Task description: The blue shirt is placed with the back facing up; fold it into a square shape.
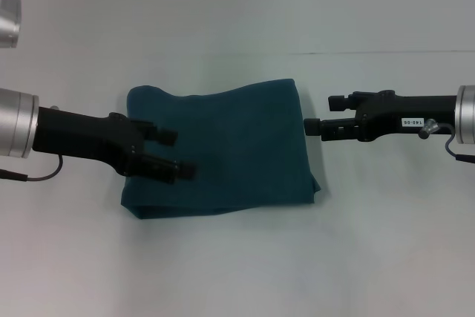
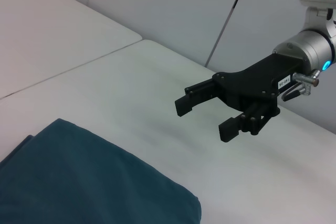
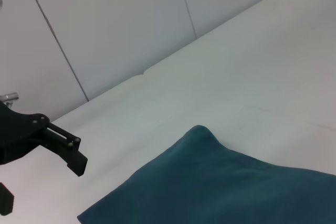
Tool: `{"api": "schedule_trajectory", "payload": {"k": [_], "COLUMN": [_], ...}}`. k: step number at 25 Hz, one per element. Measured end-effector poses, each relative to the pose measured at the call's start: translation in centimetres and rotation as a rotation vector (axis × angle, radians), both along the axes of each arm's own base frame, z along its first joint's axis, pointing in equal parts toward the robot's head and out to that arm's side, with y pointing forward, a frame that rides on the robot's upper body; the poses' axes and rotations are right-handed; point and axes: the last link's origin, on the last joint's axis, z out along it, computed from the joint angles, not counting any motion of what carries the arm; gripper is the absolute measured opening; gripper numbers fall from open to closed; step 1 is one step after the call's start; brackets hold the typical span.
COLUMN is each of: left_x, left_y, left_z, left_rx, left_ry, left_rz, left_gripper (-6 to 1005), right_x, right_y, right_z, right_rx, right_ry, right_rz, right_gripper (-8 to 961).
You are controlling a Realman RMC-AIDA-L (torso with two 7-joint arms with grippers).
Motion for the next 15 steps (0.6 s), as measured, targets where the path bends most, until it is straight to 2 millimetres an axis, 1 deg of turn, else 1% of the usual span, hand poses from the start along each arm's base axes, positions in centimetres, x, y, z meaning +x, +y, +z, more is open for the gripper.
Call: {"api": "schedule_trajectory", "payload": {"k": [15], "left_x": [-0.02], "left_y": [0.10], "left_z": [0.05], "left_rx": [-0.002], "left_ry": [-0.005], "left_rz": [0.036], "left_gripper": [933], "right_x": [-0.05], "right_y": [0.03], "right_z": [0.01], "right_rx": [0.002], "right_ry": [-0.001], "right_rz": [0.006], "right_gripper": [941]}}
